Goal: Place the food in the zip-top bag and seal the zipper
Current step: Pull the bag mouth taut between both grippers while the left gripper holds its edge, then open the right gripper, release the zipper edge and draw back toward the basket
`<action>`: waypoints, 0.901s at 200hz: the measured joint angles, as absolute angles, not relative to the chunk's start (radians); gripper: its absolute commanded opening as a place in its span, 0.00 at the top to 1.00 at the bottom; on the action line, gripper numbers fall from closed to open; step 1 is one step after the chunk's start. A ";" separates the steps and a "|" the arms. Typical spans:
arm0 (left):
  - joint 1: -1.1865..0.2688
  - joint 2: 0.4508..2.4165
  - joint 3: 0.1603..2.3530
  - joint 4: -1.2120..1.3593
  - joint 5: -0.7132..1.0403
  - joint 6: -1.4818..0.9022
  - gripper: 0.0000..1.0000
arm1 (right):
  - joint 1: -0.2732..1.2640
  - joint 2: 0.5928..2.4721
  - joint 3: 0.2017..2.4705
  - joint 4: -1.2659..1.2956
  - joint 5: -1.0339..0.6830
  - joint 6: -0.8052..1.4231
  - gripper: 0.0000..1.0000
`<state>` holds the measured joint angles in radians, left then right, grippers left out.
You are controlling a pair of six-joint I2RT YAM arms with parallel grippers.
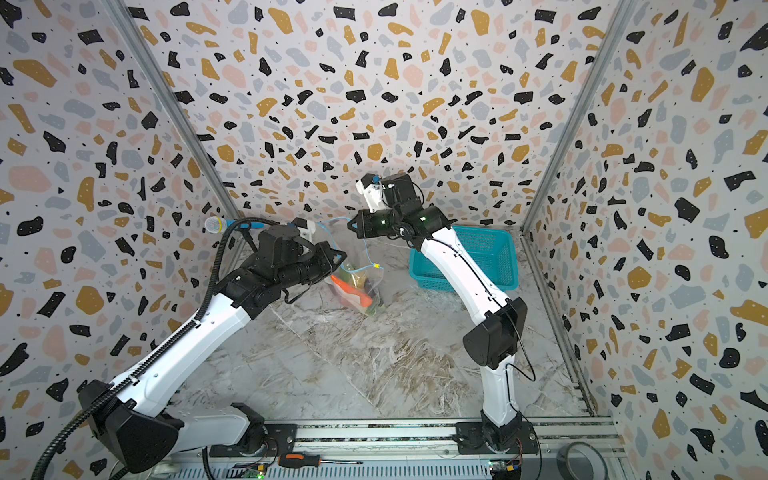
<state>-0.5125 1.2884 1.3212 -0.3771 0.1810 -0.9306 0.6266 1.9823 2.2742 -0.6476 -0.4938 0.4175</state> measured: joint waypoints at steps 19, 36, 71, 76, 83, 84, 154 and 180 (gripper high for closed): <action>-0.513 1.274 1.323 -0.374 0.181 -0.931 1.00 | 0.628 1.982 2.309 -0.651 -0.494 0.420 0.99; -0.513 1.269 1.323 -0.374 0.182 -0.933 1.00 | 0.631 1.983 2.331 -0.658 -0.494 0.422 0.99; -0.513 1.254 1.323 -0.381 0.181 -0.944 1.00 | 0.641 1.983 2.344 -0.667 -0.494 0.425 0.98; -0.513 1.250 1.323 -0.384 0.179 -0.945 1.00 | 0.644 1.983 2.344 -0.669 -0.494 0.425 0.98; -0.513 1.245 1.323 -0.387 0.178 -0.948 1.00 | 0.647 1.983 2.344 -0.673 -0.494 0.426 0.98; -0.513 1.244 1.323 -0.388 0.178 -0.948 1.00 | 0.647 1.983 2.344 -0.673 -0.494 0.426 0.98; -0.519 1.158 1.264 -0.406 0.166 -0.997 1.00 | 0.680 1.973 2.279 -0.659 -0.503 0.428 0.95; -0.524 1.135 1.183 -0.397 0.167 -1.016 1.00 | 0.682 1.969 2.178 -0.612 -0.522 0.435 0.92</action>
